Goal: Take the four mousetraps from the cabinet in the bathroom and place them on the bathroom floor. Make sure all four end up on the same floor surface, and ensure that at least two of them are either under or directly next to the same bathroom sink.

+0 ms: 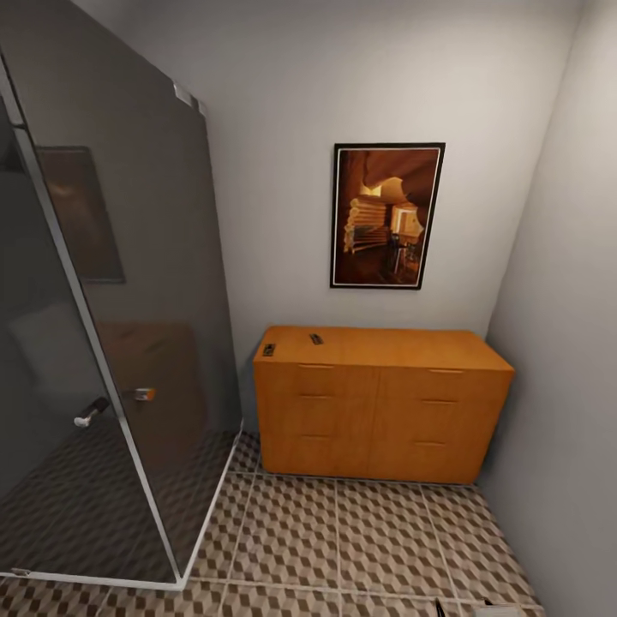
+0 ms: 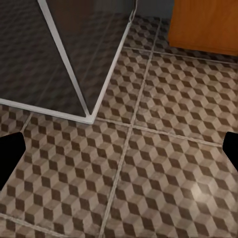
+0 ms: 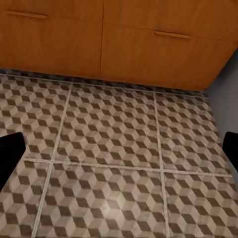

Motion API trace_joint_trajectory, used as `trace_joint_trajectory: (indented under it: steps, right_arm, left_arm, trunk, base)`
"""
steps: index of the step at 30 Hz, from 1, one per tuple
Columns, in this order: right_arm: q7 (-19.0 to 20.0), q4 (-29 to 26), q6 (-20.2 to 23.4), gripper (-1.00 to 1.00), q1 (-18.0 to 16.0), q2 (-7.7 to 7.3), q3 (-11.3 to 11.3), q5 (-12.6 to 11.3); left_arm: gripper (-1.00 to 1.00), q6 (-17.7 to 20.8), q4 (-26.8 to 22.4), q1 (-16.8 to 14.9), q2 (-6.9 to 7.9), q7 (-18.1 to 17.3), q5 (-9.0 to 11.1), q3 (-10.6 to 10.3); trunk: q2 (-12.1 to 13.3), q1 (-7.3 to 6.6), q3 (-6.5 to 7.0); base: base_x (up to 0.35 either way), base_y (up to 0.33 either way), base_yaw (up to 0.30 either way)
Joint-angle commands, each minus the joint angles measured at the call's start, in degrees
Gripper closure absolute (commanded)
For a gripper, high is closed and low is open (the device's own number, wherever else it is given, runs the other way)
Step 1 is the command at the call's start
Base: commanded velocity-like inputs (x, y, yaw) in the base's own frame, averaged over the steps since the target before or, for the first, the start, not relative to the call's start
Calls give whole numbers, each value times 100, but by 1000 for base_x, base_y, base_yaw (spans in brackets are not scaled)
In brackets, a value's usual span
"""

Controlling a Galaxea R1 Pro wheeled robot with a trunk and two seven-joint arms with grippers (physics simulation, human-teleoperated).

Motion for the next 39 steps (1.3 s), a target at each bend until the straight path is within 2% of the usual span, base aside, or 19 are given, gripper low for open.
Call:
trace_joint_trajectory:
  steps: [1, 39]
  right_arm:
    - [8, 21, -28, -100, -5, 2, 49, -47]
    - [15, 21, -51, -100, -8, -14, 58, -28]
  left_arm:
    - [-100, -34, 22, -8, -2, -13, 41, -6]
    - [-100, -34, 20, -8, -2, -11, 41, -6]
  trunk:
    - [-4, 6, -2]
    - [-4, 6, -2]
  base:
    - [324, 0, 0]
    - [324, 0, 0]
